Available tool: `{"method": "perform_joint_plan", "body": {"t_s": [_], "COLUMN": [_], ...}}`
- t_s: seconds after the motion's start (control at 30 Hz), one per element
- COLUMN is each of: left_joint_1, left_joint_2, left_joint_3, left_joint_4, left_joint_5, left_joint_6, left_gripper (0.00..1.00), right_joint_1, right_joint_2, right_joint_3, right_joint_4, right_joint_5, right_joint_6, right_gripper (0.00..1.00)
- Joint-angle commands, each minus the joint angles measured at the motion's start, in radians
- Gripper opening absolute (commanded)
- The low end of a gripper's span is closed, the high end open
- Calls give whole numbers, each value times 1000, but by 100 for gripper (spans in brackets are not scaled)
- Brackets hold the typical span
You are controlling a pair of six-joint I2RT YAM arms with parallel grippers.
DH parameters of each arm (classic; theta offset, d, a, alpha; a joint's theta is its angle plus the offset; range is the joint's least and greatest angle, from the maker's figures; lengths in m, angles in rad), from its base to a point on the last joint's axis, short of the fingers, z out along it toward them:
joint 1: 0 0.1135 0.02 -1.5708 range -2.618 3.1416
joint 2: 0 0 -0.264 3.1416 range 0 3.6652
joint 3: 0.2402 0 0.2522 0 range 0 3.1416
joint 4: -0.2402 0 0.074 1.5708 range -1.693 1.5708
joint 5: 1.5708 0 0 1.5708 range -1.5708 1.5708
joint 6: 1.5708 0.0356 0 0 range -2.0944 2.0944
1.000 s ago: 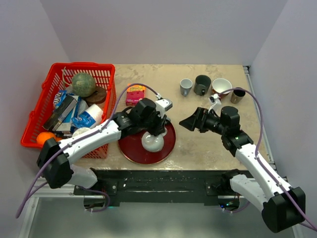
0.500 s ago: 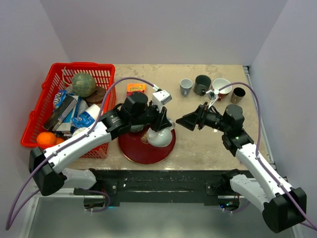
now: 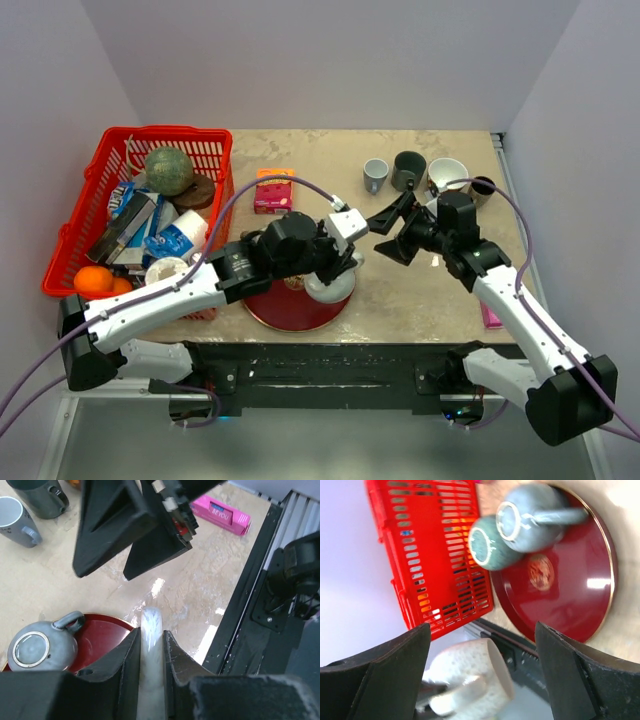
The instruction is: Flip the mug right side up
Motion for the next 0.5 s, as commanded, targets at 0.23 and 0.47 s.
{"method": "perform_joint_plan", "body": {"t_s": [0.23,0.47], "left_joint_1": [-158,-201], "left_joint_2": [10,13], "left_joint_3": [-55,-104], "left_joint_4": [166,245], "left_joint_5": [-353,-439], "left_joint_6": [197,260], "left_gripper": [0,0], "right_joint_1": [13,24], "right_joint_2": [24,60], "right_joint_3": [176,204], "right_joint_4": [-400,-493], "right_joint_5": [20,-3], "right_joint_6": [215,245], "right_gripper": [83,74]}}
